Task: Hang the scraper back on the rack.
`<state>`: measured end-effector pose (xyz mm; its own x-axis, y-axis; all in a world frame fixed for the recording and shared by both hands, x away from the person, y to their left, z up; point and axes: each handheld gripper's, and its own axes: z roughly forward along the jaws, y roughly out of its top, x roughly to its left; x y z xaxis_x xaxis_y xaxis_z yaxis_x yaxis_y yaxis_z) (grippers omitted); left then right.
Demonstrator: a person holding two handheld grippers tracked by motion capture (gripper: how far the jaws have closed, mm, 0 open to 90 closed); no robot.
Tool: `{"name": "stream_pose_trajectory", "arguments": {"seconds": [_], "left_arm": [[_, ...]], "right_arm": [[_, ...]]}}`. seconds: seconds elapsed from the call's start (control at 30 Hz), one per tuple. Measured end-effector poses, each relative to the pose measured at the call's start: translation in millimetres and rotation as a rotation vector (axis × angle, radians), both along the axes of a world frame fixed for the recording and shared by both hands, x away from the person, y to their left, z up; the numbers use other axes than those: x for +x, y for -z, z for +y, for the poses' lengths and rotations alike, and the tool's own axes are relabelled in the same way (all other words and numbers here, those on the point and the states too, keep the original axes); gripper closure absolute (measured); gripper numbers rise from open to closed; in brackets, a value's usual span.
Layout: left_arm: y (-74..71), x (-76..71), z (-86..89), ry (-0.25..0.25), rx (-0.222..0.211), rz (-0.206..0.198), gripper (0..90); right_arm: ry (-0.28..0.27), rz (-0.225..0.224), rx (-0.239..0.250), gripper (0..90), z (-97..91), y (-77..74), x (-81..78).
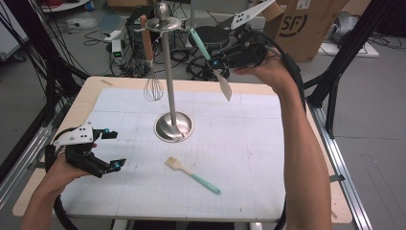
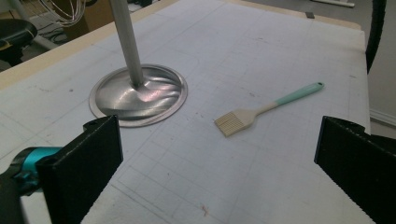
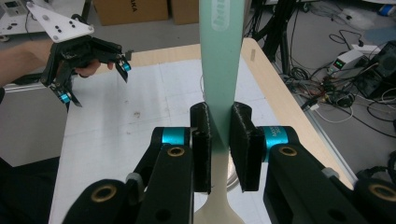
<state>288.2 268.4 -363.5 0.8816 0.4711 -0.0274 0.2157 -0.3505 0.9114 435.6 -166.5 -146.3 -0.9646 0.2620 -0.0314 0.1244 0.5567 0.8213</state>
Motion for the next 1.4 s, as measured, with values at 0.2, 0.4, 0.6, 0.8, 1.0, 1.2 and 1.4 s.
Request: {"name": "stream_pose_trajectory", "arguments": {"seconds": [0.2, 0.4, 0.6, 0.8, 1.0, 1.2, 1.4], "left_arm": [[-0.6, -0.6, 1.1, -0.003, -0.007, -0.002, 1.7], [-0.3, -0.4, 0.7, -0.001, -0.004, -0.001, 1.6], [0.1, -0.4, 0.2, -0.005, -0.005, 0.002, 1.7], [-0.2, -0.7, 0.4, -0.001, -0.005, 0.001, 1.7], [0.0, -0.5, 0.5, -0.005, -0.005, 0.002, 1.7], [-0.2, -0.5, 0.2, -0.001, -0.003, -0.001, 1.6], [-0.4, -0.9, 0.4, -0.001, -0.004, 0.000, 1.7]], "right_arm": [[0.002, 0.017, -0.002, 79.0, 2.7, -2.5, 5.1], [0.006, 0.016, 0.010, 79.0, 4.6, -2.8, 10.7], [0.008, 0.021, 0.004, 78.9, 8.0, -0.8, 13.0], [0.009, 0.024, 0.008, 78.9, 10.7, 1.2, 15.9], [0.008, 0.025, 0.009, 78.9, 11.3, 1.8, 16.2], [0.010, 0.032, -0.006, 78.9, 11.9, 2.2, 14.9], [0.014, 0.041, -0.013, 78.9, 13.5, 2.9, 13.7]]}}
